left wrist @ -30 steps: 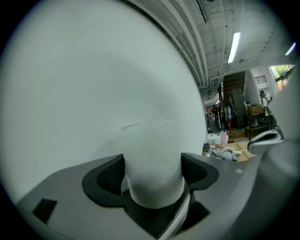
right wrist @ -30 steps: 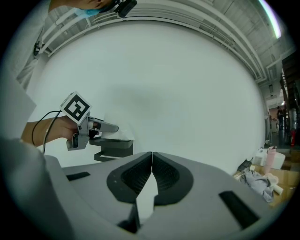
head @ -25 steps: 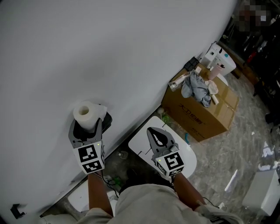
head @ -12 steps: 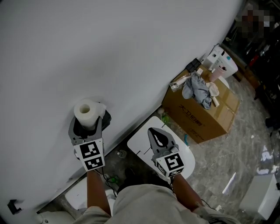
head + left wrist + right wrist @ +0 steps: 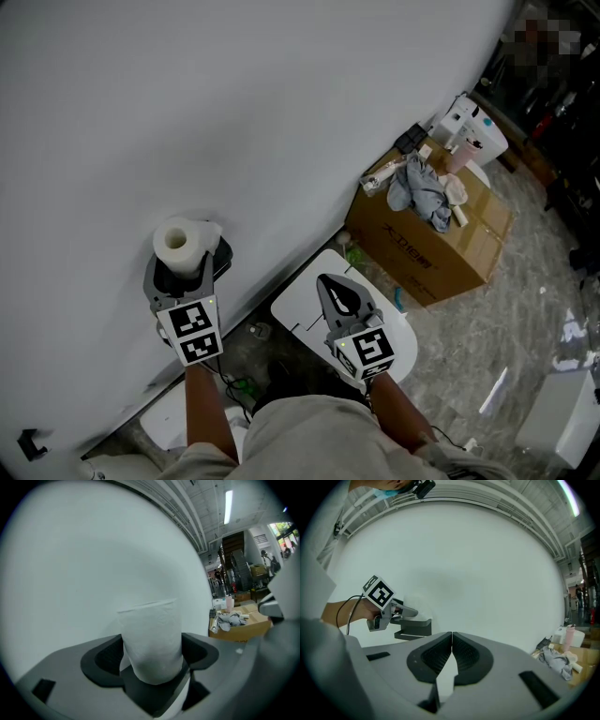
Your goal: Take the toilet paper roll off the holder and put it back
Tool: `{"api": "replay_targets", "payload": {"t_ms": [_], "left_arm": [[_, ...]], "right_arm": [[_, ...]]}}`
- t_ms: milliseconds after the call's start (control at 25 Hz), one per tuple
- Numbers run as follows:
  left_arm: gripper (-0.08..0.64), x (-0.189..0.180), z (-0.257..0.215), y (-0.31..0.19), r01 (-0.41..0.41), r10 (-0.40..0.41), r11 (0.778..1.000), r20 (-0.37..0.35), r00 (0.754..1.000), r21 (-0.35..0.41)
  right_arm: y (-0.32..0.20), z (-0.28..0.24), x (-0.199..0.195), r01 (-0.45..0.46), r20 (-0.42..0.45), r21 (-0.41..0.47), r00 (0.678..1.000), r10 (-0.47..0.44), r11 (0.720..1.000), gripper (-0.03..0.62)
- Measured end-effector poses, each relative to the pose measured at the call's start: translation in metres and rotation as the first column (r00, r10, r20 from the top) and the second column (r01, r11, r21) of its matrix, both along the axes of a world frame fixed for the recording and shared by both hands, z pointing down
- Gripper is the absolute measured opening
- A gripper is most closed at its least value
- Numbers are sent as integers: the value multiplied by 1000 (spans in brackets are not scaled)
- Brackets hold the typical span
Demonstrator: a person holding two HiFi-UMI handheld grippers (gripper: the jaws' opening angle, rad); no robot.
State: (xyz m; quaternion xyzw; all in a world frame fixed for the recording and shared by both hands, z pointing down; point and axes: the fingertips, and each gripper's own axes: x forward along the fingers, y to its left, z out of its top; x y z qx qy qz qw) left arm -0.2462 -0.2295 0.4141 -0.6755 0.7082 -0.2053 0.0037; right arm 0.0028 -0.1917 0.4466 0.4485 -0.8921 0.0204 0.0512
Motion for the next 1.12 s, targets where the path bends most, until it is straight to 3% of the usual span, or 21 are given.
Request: {"api": "replay_targets", "payload": {"t_ms": [1120], "left_arm": [[383, 6, 6, 22, 20, -21, 1000, -22, 1000, -22]], "right_arm": [[13, 0, -2, 76, 7, -3, 997, -76, 997, 5]]}}
